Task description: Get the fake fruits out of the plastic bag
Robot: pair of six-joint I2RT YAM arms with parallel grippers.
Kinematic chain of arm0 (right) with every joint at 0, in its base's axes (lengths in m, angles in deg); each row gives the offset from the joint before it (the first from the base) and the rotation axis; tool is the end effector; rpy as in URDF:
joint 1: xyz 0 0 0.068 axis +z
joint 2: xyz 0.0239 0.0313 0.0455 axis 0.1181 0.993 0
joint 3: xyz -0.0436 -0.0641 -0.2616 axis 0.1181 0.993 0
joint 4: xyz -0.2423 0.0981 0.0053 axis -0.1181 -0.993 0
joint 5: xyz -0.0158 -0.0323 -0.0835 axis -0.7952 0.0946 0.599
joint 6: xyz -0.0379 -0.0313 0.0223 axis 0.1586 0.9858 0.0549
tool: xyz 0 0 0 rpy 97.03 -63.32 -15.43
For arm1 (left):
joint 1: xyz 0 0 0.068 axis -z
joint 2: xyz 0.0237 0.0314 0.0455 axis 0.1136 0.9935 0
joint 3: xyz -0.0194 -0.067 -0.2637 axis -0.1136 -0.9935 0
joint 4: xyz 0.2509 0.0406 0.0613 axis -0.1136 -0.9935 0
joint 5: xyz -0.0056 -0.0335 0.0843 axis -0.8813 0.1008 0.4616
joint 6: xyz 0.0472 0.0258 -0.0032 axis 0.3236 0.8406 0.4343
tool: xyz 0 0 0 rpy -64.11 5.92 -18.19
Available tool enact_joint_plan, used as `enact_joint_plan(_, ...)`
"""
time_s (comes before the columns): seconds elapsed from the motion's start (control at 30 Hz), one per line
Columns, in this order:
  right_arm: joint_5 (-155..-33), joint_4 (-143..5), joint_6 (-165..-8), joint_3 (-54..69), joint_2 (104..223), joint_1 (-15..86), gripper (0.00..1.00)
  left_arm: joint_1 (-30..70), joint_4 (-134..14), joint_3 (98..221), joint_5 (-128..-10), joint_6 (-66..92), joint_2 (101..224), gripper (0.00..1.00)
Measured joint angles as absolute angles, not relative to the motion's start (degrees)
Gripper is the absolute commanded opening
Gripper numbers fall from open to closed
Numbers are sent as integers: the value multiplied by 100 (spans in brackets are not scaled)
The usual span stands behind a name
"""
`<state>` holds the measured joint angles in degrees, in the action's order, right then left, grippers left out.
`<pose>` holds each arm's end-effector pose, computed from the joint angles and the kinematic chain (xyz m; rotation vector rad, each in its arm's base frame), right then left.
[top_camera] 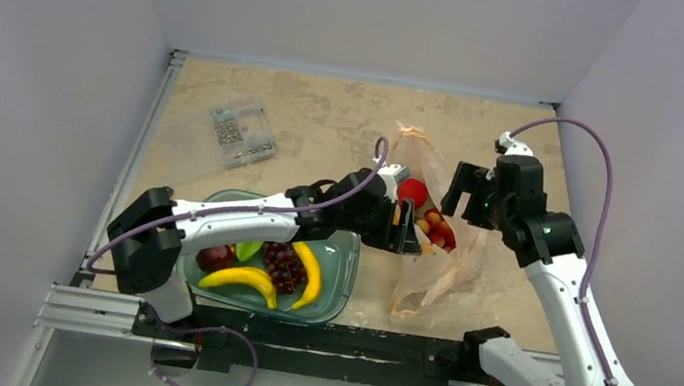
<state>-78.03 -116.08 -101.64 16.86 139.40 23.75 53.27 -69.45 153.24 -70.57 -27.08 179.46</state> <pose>0.1876 0.0520 0.3631 0.1740 2.2473 0.2081 0.1794 -0.3202 0.2646 0.2940 2.4269 -1.2093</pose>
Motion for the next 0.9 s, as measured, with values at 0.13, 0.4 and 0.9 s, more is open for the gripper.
enact_joint_plan(0.13, -8053, -11962, -10188, 1976, 13980, 2378, 91, 5327, -7044, 15785, -7130, -2754, 18099, 91)
enact_joint_plan(0.4, -7668, -11892, -10311, 2523, 14528, 2378, 59, 5427, -7157, 16587, -7114, -2780, 18945, 35)
enact_joint_plan(0.9, -6068, -11466, -10685, 2326, 13908, 2378, 0, 5864, -7144, 15022, -6306, -2981, 18945, 0)
